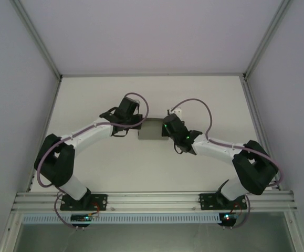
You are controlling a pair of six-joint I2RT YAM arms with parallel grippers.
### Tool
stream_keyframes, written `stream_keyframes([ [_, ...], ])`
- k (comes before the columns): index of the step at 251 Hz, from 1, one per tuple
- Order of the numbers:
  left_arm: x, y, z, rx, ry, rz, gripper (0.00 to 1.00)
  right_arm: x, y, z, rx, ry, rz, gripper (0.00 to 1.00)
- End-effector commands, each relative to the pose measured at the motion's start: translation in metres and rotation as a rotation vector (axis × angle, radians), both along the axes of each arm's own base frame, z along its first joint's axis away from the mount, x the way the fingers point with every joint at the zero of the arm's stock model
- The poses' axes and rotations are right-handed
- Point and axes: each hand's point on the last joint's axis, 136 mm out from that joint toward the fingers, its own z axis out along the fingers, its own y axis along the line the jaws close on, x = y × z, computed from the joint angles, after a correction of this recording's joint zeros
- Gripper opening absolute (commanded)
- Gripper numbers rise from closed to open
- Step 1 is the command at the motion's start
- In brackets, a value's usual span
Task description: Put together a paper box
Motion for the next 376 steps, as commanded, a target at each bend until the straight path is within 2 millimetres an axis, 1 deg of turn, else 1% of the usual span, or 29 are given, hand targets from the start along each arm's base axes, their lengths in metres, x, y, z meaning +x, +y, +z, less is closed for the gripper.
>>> stream_keyframes([
  [1, -0.076, 0.034, -0.093, 0.172, 0.349, -0.010, 0.00, -0.041, -0.016, -0.068, -0.154, 0.187, 0.083, 0.00],
  [26, -0.075, 0.037, -0.094, 0.185, 0.342, -0.001, 0.00, -0.045, -0.010, -0.070, -0.131, 0.209, 0.118, 0.00],
  [44, -0.074, 0.037, -0.092, 0.188, 0.340, 0.001, 0.00, -0.046, -0.004, -0.065, -0.116, 0.216, 0.149, 0.05],
  [58, -0.073, 0.035, -0.090, 0.185, 0.335, -0.006, 0.00, -0.042, 0.000, -0.056, -0.100, 0.209, 0.162, 0.10],
  [77, -0.072, 0.034, -0.086, 0.186, 0.328, -0.014, 0.00, -0.038, 0.006, -0.040, -0.074, 0.207, 0.192, 0.21],
  [112, -0.069, 0.031, -0.076, 0.185, 0.301, -0.030, 0.00, -0.025, 0.009, -0.013, -0.005, 0.203, 0.224, 0.32],
  [127, -0.067, 0.030, -0.073, 0.188, 0.296, -0.035, 0.00, -0.021, 0.012, -0.001, 0.039, 0.198, 0.254, 0.43],
  [150, -0.066, 0.029, -0.069, 0.194, 0.284, -0.040, 0.00, -0.020, 0.016, 0.014, 0.100, 0.191, 0.300, 0.50],
  [166, -0.066, 0.028, -0.068, 0.196, 0.282, -0.041, 0.00, -0.018, 0.014, 0.022, 0.127, 0.183, 0.304, 0.55],
  [179, -0.066, 0.028, -0.068, 0.199, 0.284, -0.042, 0.00, -0.016, 0.015, 0.032, 0.158, 0.169, 0.321, 0.64],
  [215, -0.066, 0.028, -0.066, 0.211, 0.278, -0.050, 0.00, -0.006, 0.003, 0.057, 0.181, 0.106, 0.286, 0.66],
  [232, -0.066, 0.027, -0.065, 0.215, 0.273, -0.051, 0.00, -0.002, -0.002, 0.068, 0.183, 0.071, 0.264, 0.71],
  [242, -0.066, 0.027, -0.064, 0.221, 0.262, -0.048, 0.00, 0.000, -0.006, 0.073, 0.178, 0.058, 0.247, 0.71],
  [264, -0.064, 0.026, -0.061, 0.247, 0.225, -0.042, 0.00, 0.004, -0.010, 0.075, 0.165, 0.048, 0.225, 0.71],
  [284, -0.064, 0.022, -0.056, 0.275, 0.176, -0.045, 0.00, 0.005, -0.011, 0.069, 0.149, 0.073, 0.214, 0.71],
  [326, -0.062, 0.023, -0.037, 0.347, 0.020, -0.007, 0.00, 0.000, -0.020, 0.058, 0.119, 0.105, 0.185, 0.71],
  [347, -0.062, 0.020, -0.029, 0.358, -0.072, 0.005, 0.00, 0.000, -0.029, 0.061, 0.105, 0.081, 0.147, 0.70],
  [364, -0.068, 0.016, -0.027, 0.347, -0.127, 0.001, 0.00, -0.007, -0.033, 0.057, 0.104, 0.086, 0.132, 0.70],
  [376, -0.070, 0.017, -0.024, 0.354, -0.176, 0.015, 0.00, -0.012, -0.036, 0.052, 0.099, 0.092, 0.126, 0.70],
])
